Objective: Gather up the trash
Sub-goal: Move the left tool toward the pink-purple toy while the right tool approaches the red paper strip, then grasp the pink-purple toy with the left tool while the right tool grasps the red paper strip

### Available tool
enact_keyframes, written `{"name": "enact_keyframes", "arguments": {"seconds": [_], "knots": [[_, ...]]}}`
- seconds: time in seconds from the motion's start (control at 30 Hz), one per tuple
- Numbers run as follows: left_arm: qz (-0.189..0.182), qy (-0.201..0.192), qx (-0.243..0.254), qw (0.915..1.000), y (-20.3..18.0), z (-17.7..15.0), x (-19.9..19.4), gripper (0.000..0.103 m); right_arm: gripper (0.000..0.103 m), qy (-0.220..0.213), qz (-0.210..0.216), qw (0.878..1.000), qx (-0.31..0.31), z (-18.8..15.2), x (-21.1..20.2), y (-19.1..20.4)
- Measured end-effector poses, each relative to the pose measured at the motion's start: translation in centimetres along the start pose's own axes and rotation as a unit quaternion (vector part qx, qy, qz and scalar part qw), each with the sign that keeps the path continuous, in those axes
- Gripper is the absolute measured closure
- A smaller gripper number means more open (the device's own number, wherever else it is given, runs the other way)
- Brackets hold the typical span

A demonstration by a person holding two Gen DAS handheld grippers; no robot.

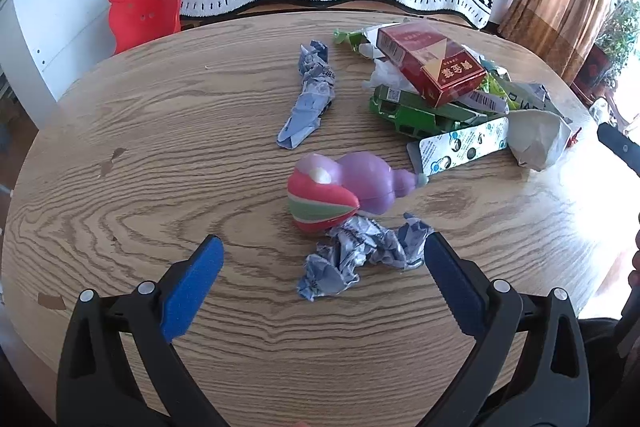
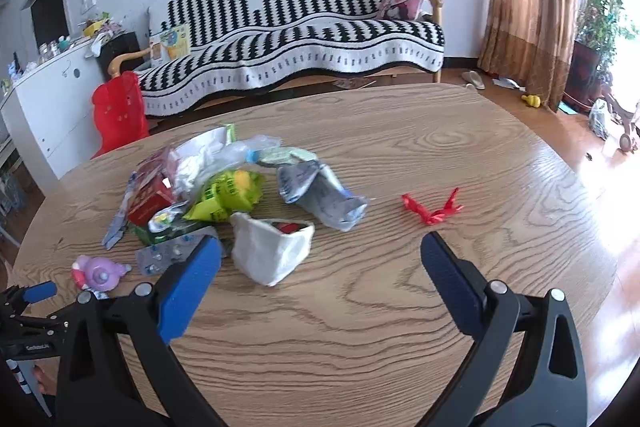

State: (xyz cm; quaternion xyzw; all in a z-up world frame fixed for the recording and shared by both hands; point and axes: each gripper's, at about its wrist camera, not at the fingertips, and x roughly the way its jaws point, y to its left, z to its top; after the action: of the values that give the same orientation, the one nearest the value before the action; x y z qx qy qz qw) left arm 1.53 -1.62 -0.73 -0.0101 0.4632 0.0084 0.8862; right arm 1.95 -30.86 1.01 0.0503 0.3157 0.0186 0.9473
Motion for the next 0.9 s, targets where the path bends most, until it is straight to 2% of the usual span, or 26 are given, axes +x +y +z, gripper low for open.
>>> {"name": "enact_keyframes", "arguments": {"seconds": [0.1, 0.17, 0.2, 0.33, 0.47, 0.5, 0.6, 0.7, 0.8, 0.9], "knots": [[0.001, 0.004, 0.004, 1.0, -0.8, 0.2, 0.1, 0.006, 0.006, -0.017, -0.049, 0.998, -0.022, 0.4, -0.5, -1.5], [0.005, 0.005, 0.01, 0.9999, -1.3, 0.4, 0.4, 0.006, 0.006, -0.023, -0.067, 0.997, -0.014, 0.4, -0.4, -2.9], [0.005, 0.002, 0.011, 0.9999, -1.5, 0.5, 0.5, 0.006, 0.006, -0.017, -0.074, 0.997, -0.007, 0.3, 0.0, -3.8], [-0.012, 0.003, 0.002, 0.9999, -1.7, 1.0, 0.9, 0.006, 0.006, 0.008, -0.048, 0.998, 0.034, 0.0, 1.6, -6.9], [0.013, -0.003, 0.001, 0.9999, -1.2, 1.3, 1.7, 0.006, 0.006, 0.046, -0.097, 0.994, 0.01, -0.4, 3.7, -8.5], [0.017, -0.001, 0.0, 0.9999, -0.9, 1.4, 2.1, 0.006, 0.006, 0.063, -0.096, 0.993, 0.009, -0.7, 4.7, -8.4], [0.016, 0.003, -0.001, 0.9999, -0.3, 1.9, 3.3, 0.006, 0.006, 0.066, -0.088, 0.994, 0.023, -0.3, 6.1, -9.0], [-0.011, -0.011, 0.004, 0.9999, -0.7, 2.6, 3.8, 0.006, 0.006, 0.085, -0.082, 0.993, 0.019, 0.0, 8.4, -8.9], [-0.02, 0.0, 0.011, 0.9997, -1.4, 3.3, 4.9, 0.006, 0.006, 0.097, -0.088, 0.991, -0.004, 0.4, 10.0, -8.4], [-0.009, 0.007, 0.022, 0.9997, -1.7, 3.7, 5.9, 0.006, 0.012, 0.11, -0.077, 0.991, -0.018, 0.5, 11.3, -7.9]]}}
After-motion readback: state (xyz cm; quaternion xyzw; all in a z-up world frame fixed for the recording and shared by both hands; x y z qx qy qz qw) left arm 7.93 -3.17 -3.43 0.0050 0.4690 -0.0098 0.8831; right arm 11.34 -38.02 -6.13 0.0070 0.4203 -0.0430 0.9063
